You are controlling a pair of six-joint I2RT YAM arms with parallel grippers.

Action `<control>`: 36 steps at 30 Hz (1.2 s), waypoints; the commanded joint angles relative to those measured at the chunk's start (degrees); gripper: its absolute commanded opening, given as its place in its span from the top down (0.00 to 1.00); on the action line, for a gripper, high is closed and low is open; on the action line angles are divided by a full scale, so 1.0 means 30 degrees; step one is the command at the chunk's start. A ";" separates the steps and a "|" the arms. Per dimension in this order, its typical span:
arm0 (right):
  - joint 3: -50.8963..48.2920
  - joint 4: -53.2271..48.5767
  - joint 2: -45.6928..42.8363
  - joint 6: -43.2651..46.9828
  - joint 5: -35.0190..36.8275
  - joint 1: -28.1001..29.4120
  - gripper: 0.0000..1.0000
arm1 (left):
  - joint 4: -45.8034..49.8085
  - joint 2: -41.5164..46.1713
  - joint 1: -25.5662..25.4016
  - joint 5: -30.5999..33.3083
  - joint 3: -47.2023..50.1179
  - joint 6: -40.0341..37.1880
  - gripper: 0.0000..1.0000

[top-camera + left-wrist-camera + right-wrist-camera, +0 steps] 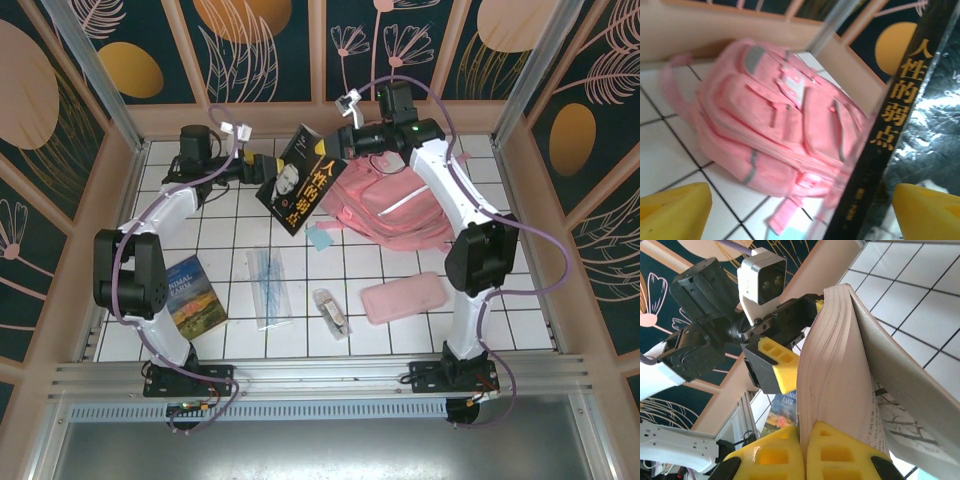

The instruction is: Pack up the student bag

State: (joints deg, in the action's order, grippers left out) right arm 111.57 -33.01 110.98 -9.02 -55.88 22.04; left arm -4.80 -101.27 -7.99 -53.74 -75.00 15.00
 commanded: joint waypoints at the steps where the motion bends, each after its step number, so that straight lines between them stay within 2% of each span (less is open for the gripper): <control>1: -0.0772 0.1530 -0.1236 0.0093 -0.1413 -0.0163 1.00 | 0.0662 0.0217 -0.0853 -0.2485 0.0082 -0.0575 0.13; 9: -0.2095 0.2259 -0.1771 0.0150 -0.1422 -0.0586 1.00 | 0.0984 -0.0204 -0.1409 -0.4410 0.0595 -0.0289 0.40; 10: -0.2172 0.2274 -0.1800 0.0164 -0.1359 -0.0608 1.00 | 0.1011 -0.0171 -0.1424 -0.4420 0.0611 -0.0264 0.45; 14: -0.2416 0.2340 -0.1613 0.0259 -0.1085 -0.0784 1.00 | 0.1072 0.0209 -0.1497 -0.4319 0.0765 -0.0142 0.79; 18: -0.2292 0.2276 -0.1333 0.0117 -0.0609 -0.0881 0.99 | 0.0795 0.0563 -0.1526 -0.3501 0.0931 0.0512 0.98; 19: -0.2216 0.2178 -0.1278 -0.0034 -0.0298 -0.0967 0.84 | 0.0567 0.0636 -0.1513 -0.3046 0.1031 0.0969 1.00; 22: -0.2468 0.1851 -0.1637 -0.1300 0.2747 -0.1368 0.15 | -0.0627 0.0740 -0.1518 -0.0559 0.1329 0.3201 1.00; 23: -0.2917 0.1879 -0.2035 -0.2004 0.4677 -0.1513 0.01 | -0.1751 0.0661 -0.1515 0.0187 0.1570 0.4812 1.00; 26: -0.6055 0.3613 -0.3993 -0.4540 0.9260 -0.1621 0.01 | -0.6620 0.0506 -0.1503 0.3149 0.3256 1.0560 1.00; 29: -0.9918 0.6361 -0.5940 -0.7519 1.0462 -0.1439 0.01 | -1.2414 0.0886 -0.1794 0.6925 0.5920 1.5402 1.00; 32: -1.4226 1.0637 -0.7729 -1.0992 1.0517 -0.0349 0.01 | -1.5389 0.1515 -0.2400 1.1169 0.7622 1.7320 1.00; 36: -1.8469 1.6082 -0.9117 -1.5434 1.1667 0.1902 0.01 | -1.7827 0.1707 -0.3433 1.5055 0.8243 1.8512 1.00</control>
State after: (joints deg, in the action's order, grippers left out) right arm 62.26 -1.56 86.00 -41.23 -25.47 23.62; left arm -40.21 -100.49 -16.14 -21.54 -49.52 62.26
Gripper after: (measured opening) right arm 0.989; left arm 0.186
